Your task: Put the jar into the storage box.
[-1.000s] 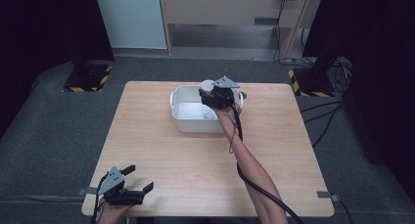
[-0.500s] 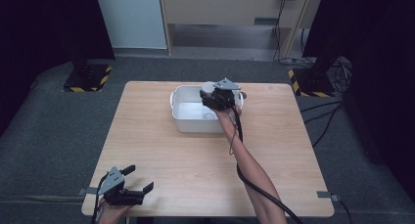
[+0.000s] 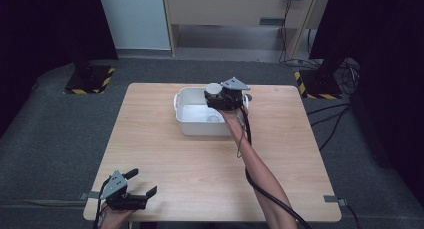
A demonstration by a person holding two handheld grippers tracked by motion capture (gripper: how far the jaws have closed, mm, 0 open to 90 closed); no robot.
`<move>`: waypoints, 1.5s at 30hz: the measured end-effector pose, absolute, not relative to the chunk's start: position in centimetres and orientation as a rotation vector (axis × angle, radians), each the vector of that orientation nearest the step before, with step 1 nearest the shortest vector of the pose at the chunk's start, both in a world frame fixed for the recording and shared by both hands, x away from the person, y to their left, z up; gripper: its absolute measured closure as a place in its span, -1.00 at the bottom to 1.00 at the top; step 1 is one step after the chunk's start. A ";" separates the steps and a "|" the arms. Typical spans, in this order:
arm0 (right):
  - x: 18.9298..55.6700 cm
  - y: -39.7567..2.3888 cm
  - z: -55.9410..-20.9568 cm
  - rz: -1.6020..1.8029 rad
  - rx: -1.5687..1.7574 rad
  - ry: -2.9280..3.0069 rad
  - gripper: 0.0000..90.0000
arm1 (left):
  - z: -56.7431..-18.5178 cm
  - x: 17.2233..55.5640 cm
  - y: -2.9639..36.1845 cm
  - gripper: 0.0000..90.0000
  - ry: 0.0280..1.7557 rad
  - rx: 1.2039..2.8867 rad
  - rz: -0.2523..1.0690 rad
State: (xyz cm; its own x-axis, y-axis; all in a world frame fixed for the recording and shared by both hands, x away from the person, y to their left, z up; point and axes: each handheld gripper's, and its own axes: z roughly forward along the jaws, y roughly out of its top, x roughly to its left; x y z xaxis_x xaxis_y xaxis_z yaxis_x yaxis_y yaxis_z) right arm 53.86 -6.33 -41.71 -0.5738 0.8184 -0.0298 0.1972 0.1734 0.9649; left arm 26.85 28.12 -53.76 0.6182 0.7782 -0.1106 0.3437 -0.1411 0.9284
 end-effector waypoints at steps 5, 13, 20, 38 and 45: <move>53.1 -7.0 -39.7 1.451 0.892 1.904 -0.79 | -53.8 26.9 28.1 -1.00 0.921 1.736 0.490; 51.2 -7.9 -36.4 1.495 0.795 1.940 -0.81 | -53.8 26.8 28.1 -1.00 0.919 1.737 0.491; 49.3 -8.8 -34.2 1.512 0.723 1.964 -0.83 | -53.8 26.8 28.1 -1.00 0.919 1.738 0.491; 44.2 -13.4 -33.2 1.529 0.651 1.992 -0.85 | -53.7 26.8 28.1 -1.00 0.917 1.730 0.492; 42.2 -15.6 -33.6 1.537 0.649 1.982 -0.86 | -53.7 26.8 28.1 -1.00 0.914 1.729 0.491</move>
